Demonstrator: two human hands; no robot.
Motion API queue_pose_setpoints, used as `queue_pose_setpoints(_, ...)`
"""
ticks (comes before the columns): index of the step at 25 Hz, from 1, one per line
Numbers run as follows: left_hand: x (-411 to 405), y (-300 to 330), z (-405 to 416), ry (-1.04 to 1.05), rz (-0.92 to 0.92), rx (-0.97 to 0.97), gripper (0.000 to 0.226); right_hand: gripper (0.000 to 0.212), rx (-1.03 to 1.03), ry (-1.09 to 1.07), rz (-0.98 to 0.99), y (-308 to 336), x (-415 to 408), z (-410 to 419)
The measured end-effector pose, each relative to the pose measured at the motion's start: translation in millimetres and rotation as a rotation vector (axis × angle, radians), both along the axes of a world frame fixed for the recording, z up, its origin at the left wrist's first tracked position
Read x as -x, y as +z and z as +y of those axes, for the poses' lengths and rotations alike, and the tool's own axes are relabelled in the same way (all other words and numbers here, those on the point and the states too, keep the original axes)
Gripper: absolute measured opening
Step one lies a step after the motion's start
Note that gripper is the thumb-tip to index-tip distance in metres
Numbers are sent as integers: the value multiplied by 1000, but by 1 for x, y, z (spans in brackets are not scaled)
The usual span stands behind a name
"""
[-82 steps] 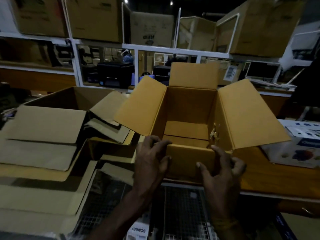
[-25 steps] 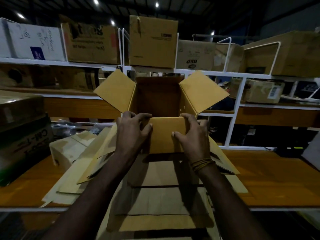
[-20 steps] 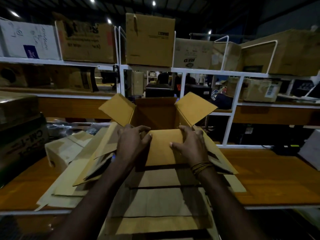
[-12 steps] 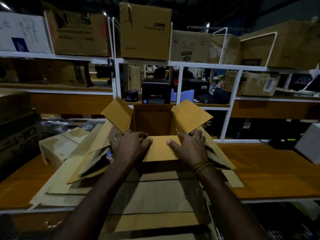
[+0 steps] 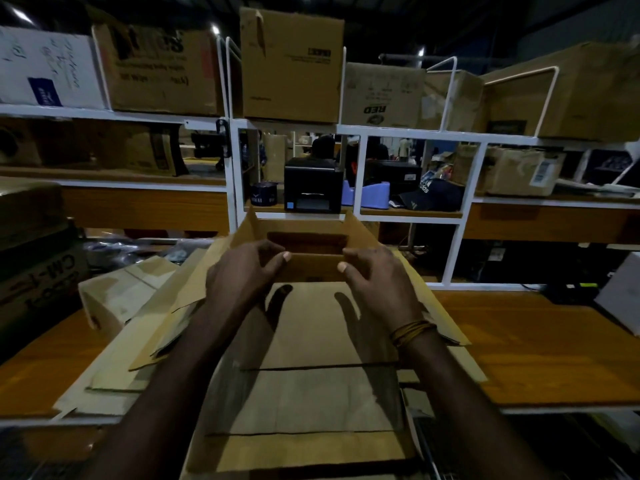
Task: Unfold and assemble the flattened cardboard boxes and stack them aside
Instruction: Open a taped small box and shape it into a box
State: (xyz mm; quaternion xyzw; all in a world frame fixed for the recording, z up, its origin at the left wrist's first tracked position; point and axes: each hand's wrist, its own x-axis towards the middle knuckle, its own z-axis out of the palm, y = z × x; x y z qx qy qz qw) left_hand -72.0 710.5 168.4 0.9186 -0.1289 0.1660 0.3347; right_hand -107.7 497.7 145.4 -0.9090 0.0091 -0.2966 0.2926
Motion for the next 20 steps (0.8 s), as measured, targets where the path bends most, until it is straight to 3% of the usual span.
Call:
queue_pose_setpoints(7,-29,-27,-2,46,218,-184,34,47,141,-64,248,-22,-9,1)
queue_pose_setpoints(17,-42,3,-24,3,153,-340,30,32,90,-62,148,-9,-24,5)
queue_pose_setpoints(20,-69,14,-40,-112,273,-370,23,32,134,-96,210,0,-45,-3)
